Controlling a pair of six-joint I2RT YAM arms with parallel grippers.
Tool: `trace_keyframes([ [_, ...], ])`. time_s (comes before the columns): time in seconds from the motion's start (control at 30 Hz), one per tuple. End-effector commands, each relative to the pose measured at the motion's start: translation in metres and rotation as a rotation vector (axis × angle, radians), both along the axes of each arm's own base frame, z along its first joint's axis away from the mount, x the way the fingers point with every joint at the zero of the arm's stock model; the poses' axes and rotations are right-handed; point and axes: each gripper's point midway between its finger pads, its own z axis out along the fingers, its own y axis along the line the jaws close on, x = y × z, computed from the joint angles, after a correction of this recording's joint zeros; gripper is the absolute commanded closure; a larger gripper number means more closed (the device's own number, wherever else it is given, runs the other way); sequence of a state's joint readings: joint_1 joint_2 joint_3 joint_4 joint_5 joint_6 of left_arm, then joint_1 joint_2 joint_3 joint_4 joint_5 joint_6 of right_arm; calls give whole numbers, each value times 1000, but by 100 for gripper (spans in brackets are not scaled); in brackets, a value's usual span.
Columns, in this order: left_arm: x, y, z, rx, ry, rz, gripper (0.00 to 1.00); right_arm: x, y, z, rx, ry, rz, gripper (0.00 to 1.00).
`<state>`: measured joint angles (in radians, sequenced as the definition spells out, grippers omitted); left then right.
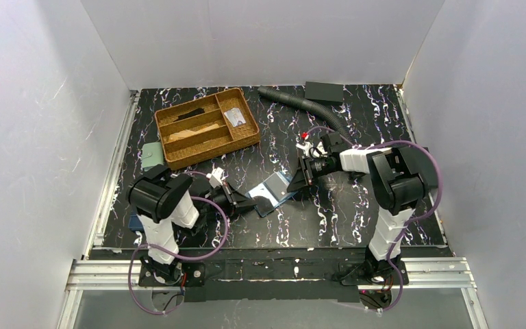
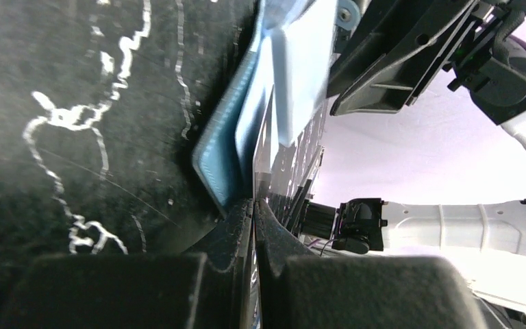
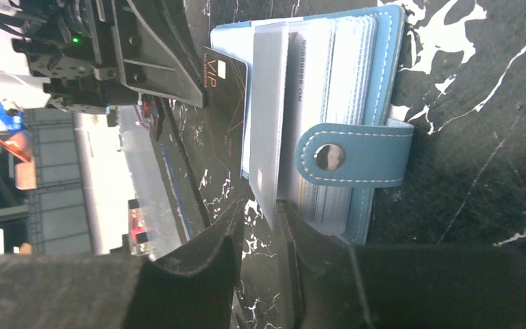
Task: Take the credit cards out of the card holder
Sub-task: Remove the credit card from the card holder, then place the credit card in the storage box.
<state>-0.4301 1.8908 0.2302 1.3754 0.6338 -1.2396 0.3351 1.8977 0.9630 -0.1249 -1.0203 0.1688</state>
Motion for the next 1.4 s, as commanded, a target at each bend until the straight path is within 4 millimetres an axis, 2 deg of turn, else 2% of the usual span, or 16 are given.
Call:
trace_keyframes([
  [0.0,-3,1,19,-8,-97,-27,100,9,-4,28,9,-166,53,66],
  [0.13,-4,1,32,-20,-152,-36,100,11,-11,43,-17,-301,91,57],
  [0.27,-1,-2,50,-49,-210,-50,100,4,-11,63,17,-398,128,48],
  [0.4,3,-10,69,-85,-253,-65,100,-16,2,77,110,-426,186,33],
  [0.5,3,-20,85,-113,-290,-79,100,-29,14,78,151,-414,220,25],
  [0.73,5,-41,111,-147,-350,-97,100,-41,29,77,217,-277,223,24],
  [0.8,6,-44,115,-148,-359,-98,100,-41,31,78,230,-249,216,28],
  [0.87,6,-45,115,-143,-361,-97,100,-40,33,82,252,-238,213,37],
  [0.93,7,-45,116,-141,-364,-94,100,-40,34,84,265,-223,210,52],
  [1.03,7,-47,117,-141,-369,-94,100,-39,35,83,271,-204,212,86],
  [1.1,7,-45,117,-135,-368,-80,100,-39,36,85,278,-200,218,99],
  [1.13,8,-41,118,-124,-374,-66,95,-39,36,85,281,-205,223,99],
  [1.2,9,-31,119,-79,-391,-37,72,-40,34,86,271,-227,235,99],
  [1.27,10,-18,125,-13,-446,-20,60,-40,31,88,244,-284,248,99],
  [1.37,9,7,145,116,-552,9,34,-37,22,91,175,-414,305,99],
])
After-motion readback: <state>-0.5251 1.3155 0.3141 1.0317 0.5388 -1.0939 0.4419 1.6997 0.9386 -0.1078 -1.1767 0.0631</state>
